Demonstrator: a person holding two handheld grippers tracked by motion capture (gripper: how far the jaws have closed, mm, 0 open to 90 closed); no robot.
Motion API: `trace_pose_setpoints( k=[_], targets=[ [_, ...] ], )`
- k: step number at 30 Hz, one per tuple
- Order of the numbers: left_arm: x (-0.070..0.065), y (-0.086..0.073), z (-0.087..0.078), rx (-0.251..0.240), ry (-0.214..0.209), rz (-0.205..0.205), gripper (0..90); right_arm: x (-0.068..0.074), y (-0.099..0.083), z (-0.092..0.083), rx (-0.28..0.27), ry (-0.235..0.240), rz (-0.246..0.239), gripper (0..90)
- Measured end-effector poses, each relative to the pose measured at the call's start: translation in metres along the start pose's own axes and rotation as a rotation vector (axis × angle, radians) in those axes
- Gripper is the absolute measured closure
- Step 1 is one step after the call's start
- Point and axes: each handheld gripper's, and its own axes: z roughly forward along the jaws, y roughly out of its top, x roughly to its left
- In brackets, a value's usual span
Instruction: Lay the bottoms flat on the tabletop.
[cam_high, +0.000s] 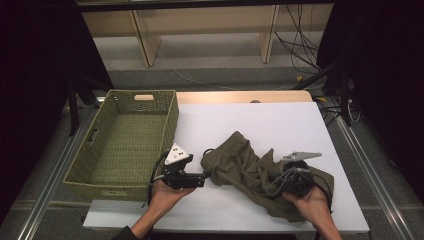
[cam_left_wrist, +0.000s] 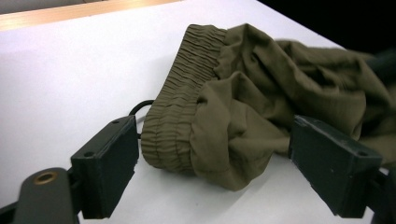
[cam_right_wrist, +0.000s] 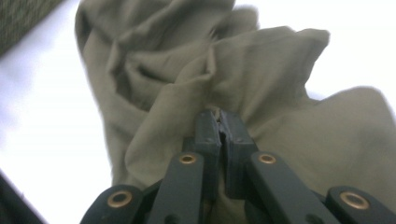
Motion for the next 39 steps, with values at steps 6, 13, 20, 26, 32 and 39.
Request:
trace_pose_setpoints(
  k=[6,13,20,26,32,39],
  targets=[
    [0.0,0.0,0.001,0.003,0.002,-0.002,16.0,0.011,-0.011,-0.001,0.025,0.019,-0.008,86.9],
    [-0.001,0.0,0.004,0.009,0.006,-0.001,16.0,0.035,-0.019,0.008,0.069,0.057,-0.057,86.9],
    [-0.002,0.002,0.005,0.008,0.002,-0.002,16.0,0.025,0.0,-0.009,-0.004,0.045,-0.056,57.3],
    [-0.003,0.003,0.009,0.016,-0.002,-0.004,16.0,-0.008,0.035,-0.025,-0.076,-0.008,-0.012,41.8],
    [-0.004,0.003,0.011,0.017,-0.002,-0.002,16.0,-0.018,0.062,0.003,-0.04,0.01,-0.026,40.1],
    [-0.003,0.0,0.011,0.028,-0.001,-0.002,16.0,-0.021,0.068,0.041,0.082,0.041,-0.031,43.3]
  ],
)
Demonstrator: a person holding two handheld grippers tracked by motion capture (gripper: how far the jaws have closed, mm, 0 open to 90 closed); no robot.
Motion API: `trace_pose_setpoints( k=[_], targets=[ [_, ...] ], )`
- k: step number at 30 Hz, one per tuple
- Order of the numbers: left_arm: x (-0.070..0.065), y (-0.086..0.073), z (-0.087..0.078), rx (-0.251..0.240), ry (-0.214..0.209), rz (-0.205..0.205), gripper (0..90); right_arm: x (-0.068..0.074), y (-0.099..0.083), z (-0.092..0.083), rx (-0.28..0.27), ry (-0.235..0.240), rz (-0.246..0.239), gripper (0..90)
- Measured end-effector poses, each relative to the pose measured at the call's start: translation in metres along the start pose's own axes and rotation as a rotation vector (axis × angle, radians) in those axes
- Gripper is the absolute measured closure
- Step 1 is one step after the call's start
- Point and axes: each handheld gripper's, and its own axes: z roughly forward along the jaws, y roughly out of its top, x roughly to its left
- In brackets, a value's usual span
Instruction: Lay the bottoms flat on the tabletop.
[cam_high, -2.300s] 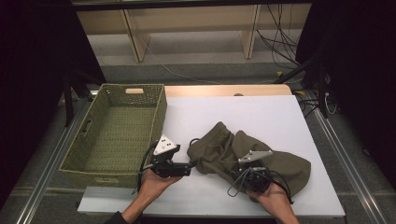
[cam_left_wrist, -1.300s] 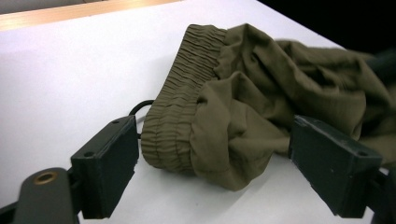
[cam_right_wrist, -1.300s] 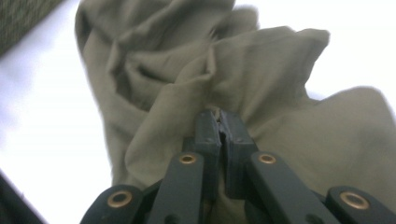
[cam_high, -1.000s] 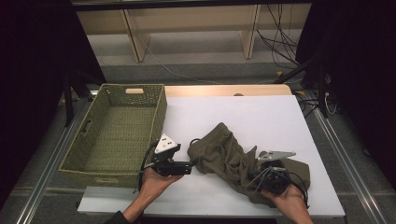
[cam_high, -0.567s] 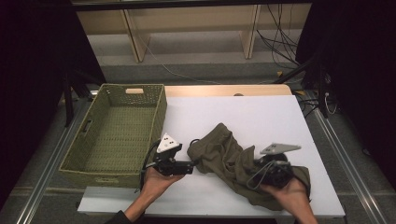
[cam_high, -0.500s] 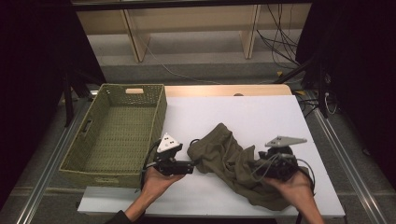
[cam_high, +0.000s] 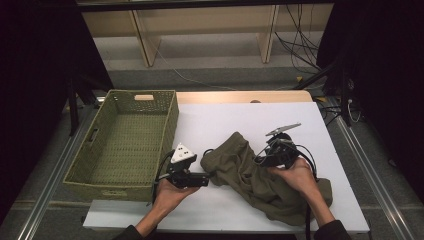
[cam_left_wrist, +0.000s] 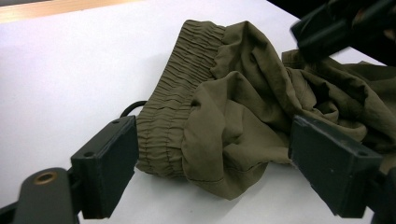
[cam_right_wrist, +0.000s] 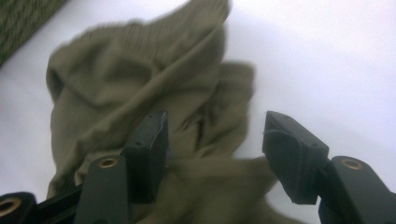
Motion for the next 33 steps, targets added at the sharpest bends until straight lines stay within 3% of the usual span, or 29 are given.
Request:
trace_pose_setpoints(
  k=[3,5,7,11,18,21,23,27,30,33],
  targets=[
    [0.001,0.001,-0.002,-0.008,0.003,0.0,16.0,0.008,-0.008,0.008,0.045,0.001,0.002,52.2],
    [0.001,0.001,-0.003,-0.014,0.007,-0.004,16.0,0.013,-0.015,0.012,0.079,0.023,-0.016,69.3],
    [0.003,0.0,-0.005,-0.012,0.011,-0.004,16.0,0.022,-0.022,0.011,0.119,-0.005,-0.066,88.6],
    [0.003,0.001,-0.006,-0.021,0.014,-0.005,16.0,0.044,-0.037,0.008,0.166,0.011,-0.112,89.8],
    [0.004,0.002,-0.006,-0.019,0.016,-0.009,16.1,0.07,-0.059,-0.001,0.166,0.063,-0.137,89.8],
    [0.001,0.004,-0.003,-0.019,0.01,-0.007,16.2,0.076,-0.064,-0.004,0.141,0.052,-0.136,89.4],
    [-0.002,0.005,-0.002,-0.01,0.005,0.0,16.2,0.071,-0.061,-0.009,0.094,0.048,-0.116,82.4],
    [-0.007,0.011,0.004,0.03,-0.028,-0.015,16.2,0.055,-0.055,-0.022,-0.043,0.012,-0.064,57.4],
    [-0.014,0.017,0.008,0.042,-0.042,-0.013,16.2,0.047,-0.053,-0.034,-0.115,-0.016,-0.042,48.1],
    [-0.021,0.023,0.015,0.052,-0.051,-0.003,16.5,0.037,-0.052,-0.047,-0.182,-0.047,0.006,45.0]
  ],
)
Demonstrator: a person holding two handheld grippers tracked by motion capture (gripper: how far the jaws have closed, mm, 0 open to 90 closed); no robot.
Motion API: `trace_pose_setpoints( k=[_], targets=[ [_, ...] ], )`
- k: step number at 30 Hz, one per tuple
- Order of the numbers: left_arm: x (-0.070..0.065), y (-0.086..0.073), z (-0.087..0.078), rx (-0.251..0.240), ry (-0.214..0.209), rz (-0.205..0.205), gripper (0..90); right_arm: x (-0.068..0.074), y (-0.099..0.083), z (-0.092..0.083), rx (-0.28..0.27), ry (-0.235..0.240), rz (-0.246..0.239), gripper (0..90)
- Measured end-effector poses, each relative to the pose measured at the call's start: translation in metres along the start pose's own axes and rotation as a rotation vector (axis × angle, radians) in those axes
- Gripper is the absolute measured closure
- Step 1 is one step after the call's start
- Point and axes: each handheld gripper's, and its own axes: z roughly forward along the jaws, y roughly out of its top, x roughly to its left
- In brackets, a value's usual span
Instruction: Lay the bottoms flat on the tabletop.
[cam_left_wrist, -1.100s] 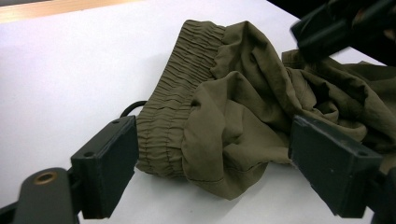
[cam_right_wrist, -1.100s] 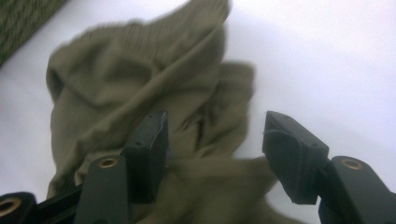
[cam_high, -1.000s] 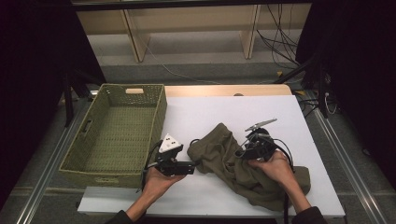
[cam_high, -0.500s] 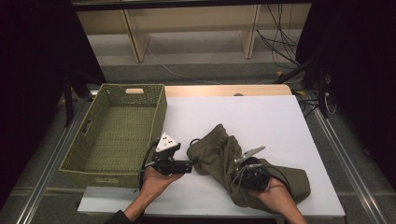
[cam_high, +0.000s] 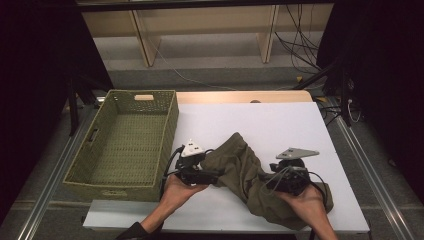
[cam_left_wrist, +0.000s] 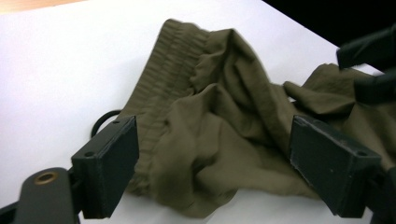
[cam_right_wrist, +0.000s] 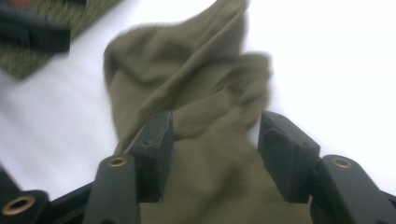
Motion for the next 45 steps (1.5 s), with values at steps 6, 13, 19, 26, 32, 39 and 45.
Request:
trace_pose_setpoints(
  k=[6,13,19,26,32,39,45],
  targets=[
    [-0.018,0.009,0.024,0.052,-0.03,0.044,20.1,-0.016,0.001,-0.012,-0.053,-0.062,0.049,41.7],
    [-0.025,0.014,0.054,0.109,-0.096,0.031,38.1,-0.025,-0.002,-0.008,-0.044,-0.068,0.067,40.5],
    [-0.031,0.018,0.075,0.155,-0.095,0.08,81.4,-0.028,-0.003,-0.003,-0.024,-0.068,0.07,40.2],
    [-0.028,0.005,0.037,0.111,-0.114,0.085,88.7,-0.032,0.004,-0.001,-0.012,-0.068,0.063,39.9],
    [-0.01,-0.017,0.008,0.1,-0.109,0.042,88.8,-0.026,0.022,0.013,0.019,-0.045,0.027,38.3],
    [-0.009,-0.026,-0.001,0.104,-0.111,0.044,88.6,-0.01,0.036,0.033,0.08,0.011,-0.02,37.8],
    [-0.011,-0.026,-0.002,0.101,-0.113,0.049,88.6,-0.001,0.04,0.05,0.161,0.047,-0.031,38.3]
  ],
)
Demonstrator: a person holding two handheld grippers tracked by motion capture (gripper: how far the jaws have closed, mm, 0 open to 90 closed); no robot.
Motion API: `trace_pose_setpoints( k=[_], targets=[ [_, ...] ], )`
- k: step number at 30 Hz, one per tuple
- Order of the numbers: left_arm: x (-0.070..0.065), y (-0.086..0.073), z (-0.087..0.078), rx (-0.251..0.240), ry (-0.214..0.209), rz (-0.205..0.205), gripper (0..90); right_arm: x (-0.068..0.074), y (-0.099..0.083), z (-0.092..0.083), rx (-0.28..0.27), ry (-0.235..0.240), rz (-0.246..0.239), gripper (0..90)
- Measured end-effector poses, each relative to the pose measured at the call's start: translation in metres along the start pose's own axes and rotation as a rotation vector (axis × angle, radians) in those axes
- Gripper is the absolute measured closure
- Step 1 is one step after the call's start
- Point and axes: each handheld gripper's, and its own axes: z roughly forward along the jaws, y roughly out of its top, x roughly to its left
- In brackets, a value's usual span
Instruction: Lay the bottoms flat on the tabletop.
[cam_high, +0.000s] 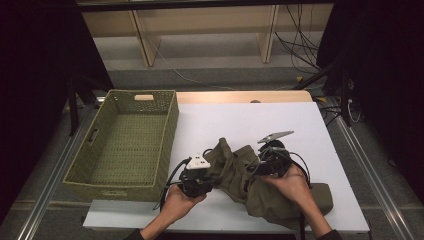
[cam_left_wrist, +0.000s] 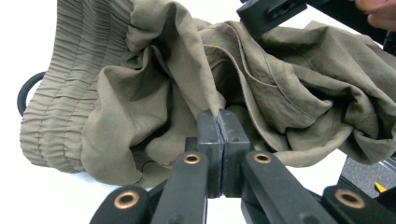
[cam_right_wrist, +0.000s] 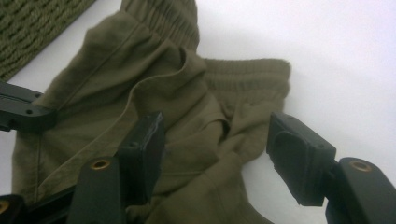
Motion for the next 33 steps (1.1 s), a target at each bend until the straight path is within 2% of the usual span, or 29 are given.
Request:
trace_pose_setpoints(
  k=[3,5,6,8,9,11,14,17,19,22,28,31,33],
  targets=[
    [0.001,-0.001,0.0,0.002,0.0,0.002,88.6,0.002,0.001,0.01,0.05,0.02,-0.009,44.3],
    [0.001,-0.001,0.0,0.003,-0.002,0.0,88.6,0.004,0.001,0.013,0.076,0.044,-0.025,56.5],
    [0.001,0.0,0.0,-0.001,-0.004,0.0,88.6,0.005,0.0,0.014,0.082,0.047,-0.043,69.2],
    [0.001,0.0,-0.001,-0.001,-0.003,0.007,88.6,0.007,0.0,0.017,0.115,0.033,-0.068,85.0],
    [0.001,-0.001,-0.001,-0.001,-0.001,0.008,88.6,0.007,-0.001,0.018,0.124,0.035,-0.071,87.8],
    [0.002,0.0,-0.002,-0.004,-0.001,0.003,88.6,0.005,0.0,0.016,0.128,0.024,-0.093,89.4],
    [0.004,0.0,-0.005,-0.014,0.004,0.0,88.7,0.0,0.001,0.009,0.111,-0.003,-0.101,89.9],
    [0.007,0.004,-0.012,-0.04,0.006,-0.008,88.9,-0.013,0.005,-0.006,0.072,-0.097,-0.091,90.0],
    [0.01,0.008,-0.017,-0.056,0.015,-0.001,89.0,-0.026,0.006,-0.018,0.032,-0.132,-0.055,90.0],
    [0.015,0.018,-0.022,-0.083,0.034,-0.005,89.1,-0.045,0.006,-0.039,-0.028,-0.229,-0.035,90.0],
    [0.027,0.043,-0.029,-0.145,0.097,0.016,89.2,-0.072,0.004,-0.081,-0.156,-0.339,0.052,90.0],
    [0.033,0.037,-0.026,-0.132,0.101,-0.014,89.2,-0.082,-0.005,-0.087,-0.163,-0.35,0.082,89.9],
    [0.034,0.028,-0.022,-0.106,0.104,-0.023,89.1,-0.083,-0.014,-0.08,-0.136,-0.351,0.083,89.9]
  ],
)
